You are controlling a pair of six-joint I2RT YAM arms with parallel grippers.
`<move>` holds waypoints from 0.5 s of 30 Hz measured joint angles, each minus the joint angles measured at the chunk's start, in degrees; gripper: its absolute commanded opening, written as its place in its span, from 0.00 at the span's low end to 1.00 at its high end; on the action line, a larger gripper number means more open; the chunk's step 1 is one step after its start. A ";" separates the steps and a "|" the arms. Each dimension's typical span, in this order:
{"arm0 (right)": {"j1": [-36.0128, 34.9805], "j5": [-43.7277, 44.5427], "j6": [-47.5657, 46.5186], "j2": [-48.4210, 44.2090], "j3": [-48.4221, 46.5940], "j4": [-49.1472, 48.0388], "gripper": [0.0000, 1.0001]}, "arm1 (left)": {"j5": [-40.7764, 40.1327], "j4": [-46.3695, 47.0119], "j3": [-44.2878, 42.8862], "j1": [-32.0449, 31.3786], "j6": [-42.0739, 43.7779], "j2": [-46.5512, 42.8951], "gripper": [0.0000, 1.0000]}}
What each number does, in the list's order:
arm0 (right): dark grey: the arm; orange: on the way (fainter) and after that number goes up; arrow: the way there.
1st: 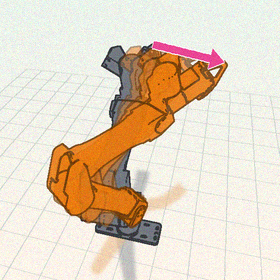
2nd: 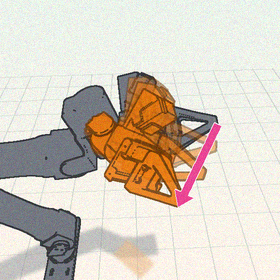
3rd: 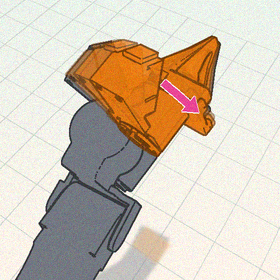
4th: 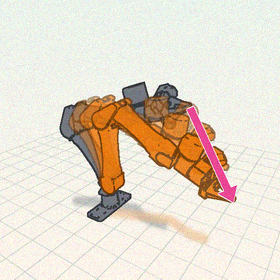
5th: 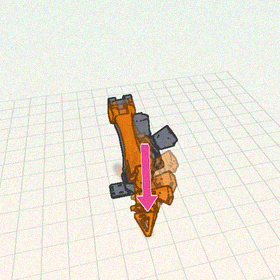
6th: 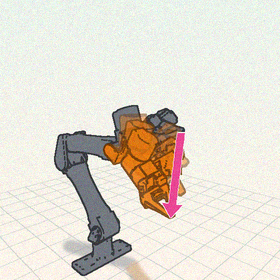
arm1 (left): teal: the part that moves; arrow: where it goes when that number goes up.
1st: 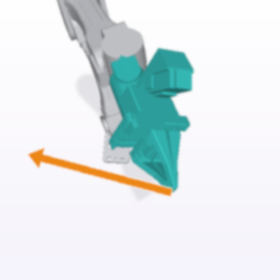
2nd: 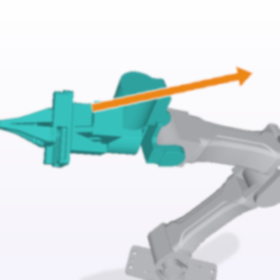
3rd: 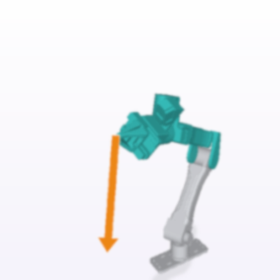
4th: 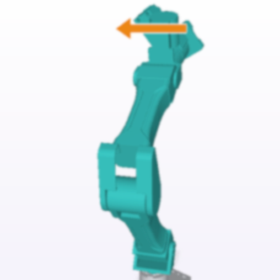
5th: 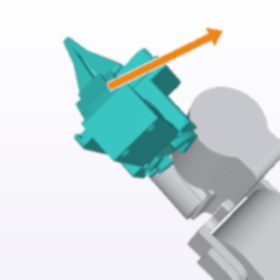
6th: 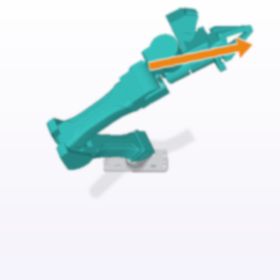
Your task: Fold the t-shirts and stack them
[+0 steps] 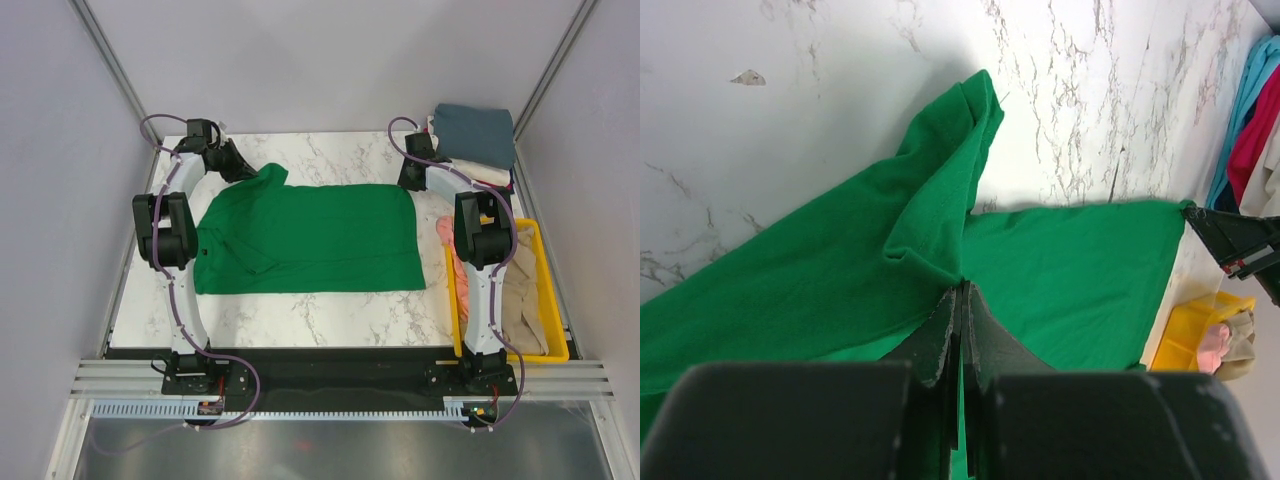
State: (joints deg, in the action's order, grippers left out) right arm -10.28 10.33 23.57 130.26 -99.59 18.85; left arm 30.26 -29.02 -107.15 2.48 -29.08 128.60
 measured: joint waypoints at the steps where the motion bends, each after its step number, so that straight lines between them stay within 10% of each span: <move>1: 0.00 -0.09 -0.13 -0.02 0.00 0.00 0.00 | 0.07 -0.07 0.00 0.13 0.02 -0.11 0.02; 15: 0.00 -5.68 -1.33 -9.49 6.95 1.18 0.00 | 0.09 -0.35 7.32 3.69 1.92 -12.81 0.02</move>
State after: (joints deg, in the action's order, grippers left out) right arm -10.28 4.64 22.24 120.77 -92.64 20.03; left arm 30.35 -29.36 -99.83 6.17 -27.16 115.79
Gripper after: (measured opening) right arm 0.010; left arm 0.025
